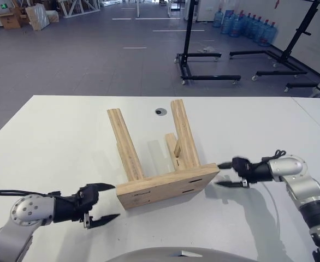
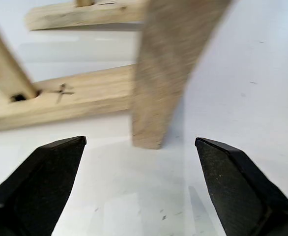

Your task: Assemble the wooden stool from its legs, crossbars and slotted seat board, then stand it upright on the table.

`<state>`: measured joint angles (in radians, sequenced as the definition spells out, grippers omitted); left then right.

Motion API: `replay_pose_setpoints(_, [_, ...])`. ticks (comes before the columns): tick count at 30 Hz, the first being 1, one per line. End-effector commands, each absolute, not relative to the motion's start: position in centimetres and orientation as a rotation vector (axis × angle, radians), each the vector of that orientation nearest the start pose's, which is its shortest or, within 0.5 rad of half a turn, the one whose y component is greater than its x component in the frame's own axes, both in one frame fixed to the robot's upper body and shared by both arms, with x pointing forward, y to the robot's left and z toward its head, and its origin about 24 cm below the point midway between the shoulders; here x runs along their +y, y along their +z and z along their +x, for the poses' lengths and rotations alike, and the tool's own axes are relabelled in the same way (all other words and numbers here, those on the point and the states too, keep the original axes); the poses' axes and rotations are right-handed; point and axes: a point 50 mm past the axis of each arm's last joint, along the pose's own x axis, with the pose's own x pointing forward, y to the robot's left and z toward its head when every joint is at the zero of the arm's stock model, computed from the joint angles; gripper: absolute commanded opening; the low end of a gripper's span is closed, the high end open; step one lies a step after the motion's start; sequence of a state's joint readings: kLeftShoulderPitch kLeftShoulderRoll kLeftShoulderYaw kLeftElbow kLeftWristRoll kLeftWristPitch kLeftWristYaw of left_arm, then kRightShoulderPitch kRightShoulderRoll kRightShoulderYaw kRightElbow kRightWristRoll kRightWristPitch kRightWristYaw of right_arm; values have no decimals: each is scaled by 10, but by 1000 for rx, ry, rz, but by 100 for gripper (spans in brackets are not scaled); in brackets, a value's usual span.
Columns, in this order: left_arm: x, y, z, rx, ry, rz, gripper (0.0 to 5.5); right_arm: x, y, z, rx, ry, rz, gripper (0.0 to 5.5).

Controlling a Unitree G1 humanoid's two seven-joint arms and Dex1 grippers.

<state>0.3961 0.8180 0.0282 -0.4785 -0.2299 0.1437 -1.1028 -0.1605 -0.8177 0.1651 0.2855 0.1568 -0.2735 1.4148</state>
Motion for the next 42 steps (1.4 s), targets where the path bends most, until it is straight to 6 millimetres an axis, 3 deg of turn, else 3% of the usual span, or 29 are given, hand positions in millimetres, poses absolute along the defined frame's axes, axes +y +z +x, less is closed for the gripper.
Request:
replay_pose_setpoints(1, [201,78,154,391,-1253,470,408,-239,67,233,341,1491,-665,253])
replay_pose_setpoints(12, [195,73,164,374,-1218,407,408,-207,70,237,179,1469,-521,240])
replay_pose_setpoints(20, [198,66,175,354,-1225,309,291,-201,60,237,183,1498,-403,157])
replay_pose_setpoints(24, [200,74,176,307,-1251,223,230,-224,41,235,190,1459,-292,144])
replay_pose_setpoints(27, [199,92,176,224,-1296,111,189,-246,32,227,183,1443,-112,144])
replay_pose_setpoints(30, [197,109,178,154,-1331,31,145,-250,59,231,108,1454,28,144])
replay_pose_setpoints(34, [189,117,181,125,-1354,7,134,-229,104,255,9,1485,165,144])
replay_pose_setpoints(39, [179,121,182,101,-1377,-23,134,-204,165,265,-95,1494,303,144])
replay_pose_setpoints(42, [177,132,184,33,-1381,-106,133,-196,182,262,-127,1480,382,144])
